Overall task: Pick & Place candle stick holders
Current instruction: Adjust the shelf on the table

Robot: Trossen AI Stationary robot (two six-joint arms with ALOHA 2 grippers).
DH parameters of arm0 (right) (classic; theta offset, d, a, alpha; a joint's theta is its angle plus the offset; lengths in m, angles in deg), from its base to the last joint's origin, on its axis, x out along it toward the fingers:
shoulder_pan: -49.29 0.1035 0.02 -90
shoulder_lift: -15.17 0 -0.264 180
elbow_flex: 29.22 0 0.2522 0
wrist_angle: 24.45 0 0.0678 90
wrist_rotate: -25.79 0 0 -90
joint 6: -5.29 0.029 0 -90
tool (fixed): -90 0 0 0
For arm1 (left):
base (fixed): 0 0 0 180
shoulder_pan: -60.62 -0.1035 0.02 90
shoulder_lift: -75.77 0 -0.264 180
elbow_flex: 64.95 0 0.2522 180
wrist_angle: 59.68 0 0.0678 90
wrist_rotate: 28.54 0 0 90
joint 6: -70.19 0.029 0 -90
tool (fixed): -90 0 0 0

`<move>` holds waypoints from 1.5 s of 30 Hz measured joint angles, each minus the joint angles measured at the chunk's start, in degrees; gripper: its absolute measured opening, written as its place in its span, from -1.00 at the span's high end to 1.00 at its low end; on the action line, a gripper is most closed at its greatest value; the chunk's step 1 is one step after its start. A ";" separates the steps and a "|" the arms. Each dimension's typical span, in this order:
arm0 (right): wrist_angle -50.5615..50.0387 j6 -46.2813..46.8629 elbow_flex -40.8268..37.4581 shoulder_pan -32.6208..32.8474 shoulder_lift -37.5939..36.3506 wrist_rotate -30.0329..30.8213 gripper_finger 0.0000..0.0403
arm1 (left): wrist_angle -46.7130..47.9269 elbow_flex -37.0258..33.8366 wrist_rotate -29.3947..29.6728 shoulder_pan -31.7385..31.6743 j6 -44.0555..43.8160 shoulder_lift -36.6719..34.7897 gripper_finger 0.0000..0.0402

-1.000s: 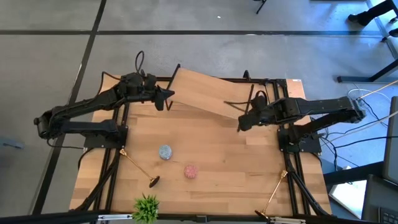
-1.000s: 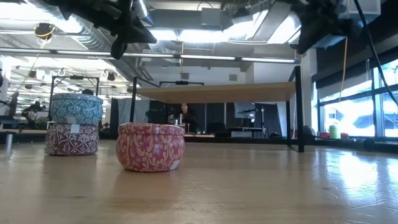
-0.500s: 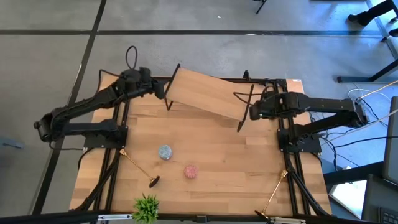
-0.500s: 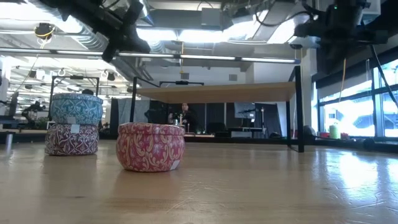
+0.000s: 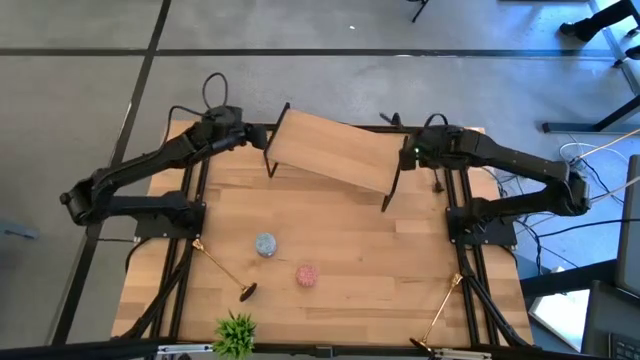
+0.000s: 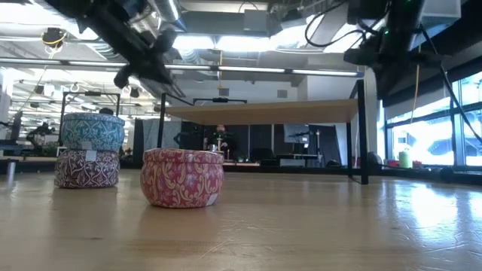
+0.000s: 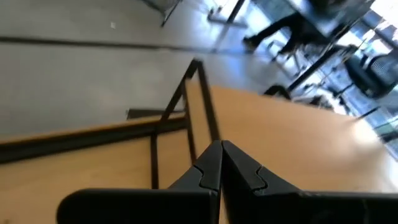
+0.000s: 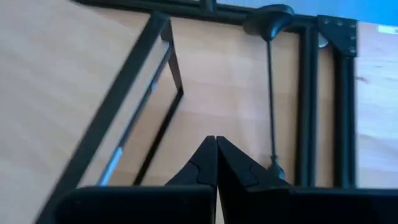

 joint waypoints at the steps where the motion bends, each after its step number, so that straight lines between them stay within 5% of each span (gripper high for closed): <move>1: 1.10 -0.95 -0.40 -1.16 0.00 -1.08 1.00 | 0.01 0.00 -0.77 -0.29 -0.39 1.07 0.99; 8: 7.33 -4.85 -4.55 -7.49 0.05 -9.08 1.00 | -1.37 0.00 -3.25 -1.41 -1.29 4.90 0.99; 27: 20.65 -7.10 -6.46 -12.23 6.67 -14.94 1.00 | 2.28 0.00 -1.52 -4.55 4.26 -2.78 0.99; 45: 28.03 -7.82 -6.46 -12.47 8.90 -13.55 1.00 | 10.39 -1.42 -0.13 -6.01 3.16 -2.76 0.99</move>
